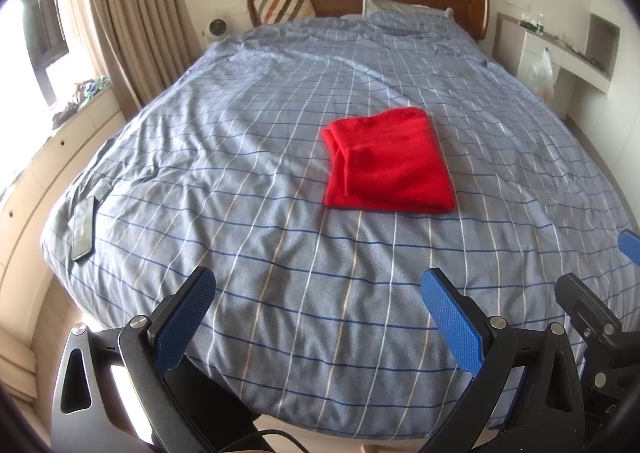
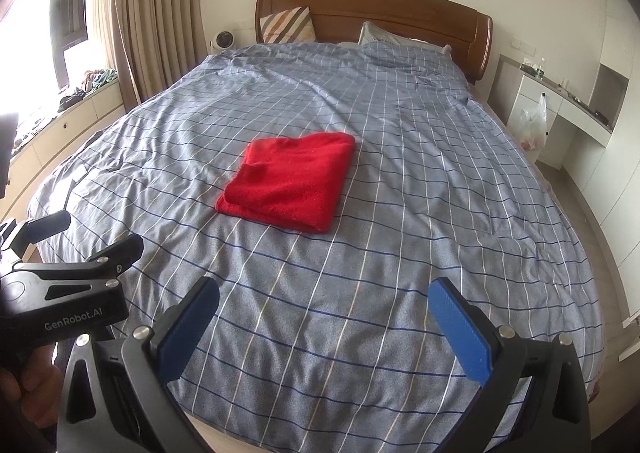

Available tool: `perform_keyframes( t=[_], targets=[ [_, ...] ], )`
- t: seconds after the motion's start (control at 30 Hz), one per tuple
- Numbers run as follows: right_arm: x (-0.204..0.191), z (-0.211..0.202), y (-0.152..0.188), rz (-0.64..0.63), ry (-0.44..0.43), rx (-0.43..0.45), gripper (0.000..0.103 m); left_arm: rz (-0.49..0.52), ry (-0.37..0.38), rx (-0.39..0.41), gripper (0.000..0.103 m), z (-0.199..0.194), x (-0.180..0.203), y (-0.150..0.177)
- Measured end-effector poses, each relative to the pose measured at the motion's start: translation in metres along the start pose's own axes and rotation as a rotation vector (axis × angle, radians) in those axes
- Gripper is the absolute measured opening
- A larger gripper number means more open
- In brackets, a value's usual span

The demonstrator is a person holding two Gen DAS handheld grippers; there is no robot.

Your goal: Fold small clothes

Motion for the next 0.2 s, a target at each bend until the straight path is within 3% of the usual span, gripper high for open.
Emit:
perform_keyframes(
  t=[0.2],
  targets=[
    [0.0085,0.0045,0.0035,0.014,0.005,-0.012,0.103,-0.011,0.017,0.043,0.103,-0.0063,0.0017,-0.0029]
  ],
)
Point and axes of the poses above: each gripper's, at about its wrist camera, not at the fingertips, and z roughly the way its jaws point, x to its right, y to its underside, the point moved 7 cm from there along z, roughly the way its jaws point, and after that the axes turned 1 degree about y, right-handed, at the moved point
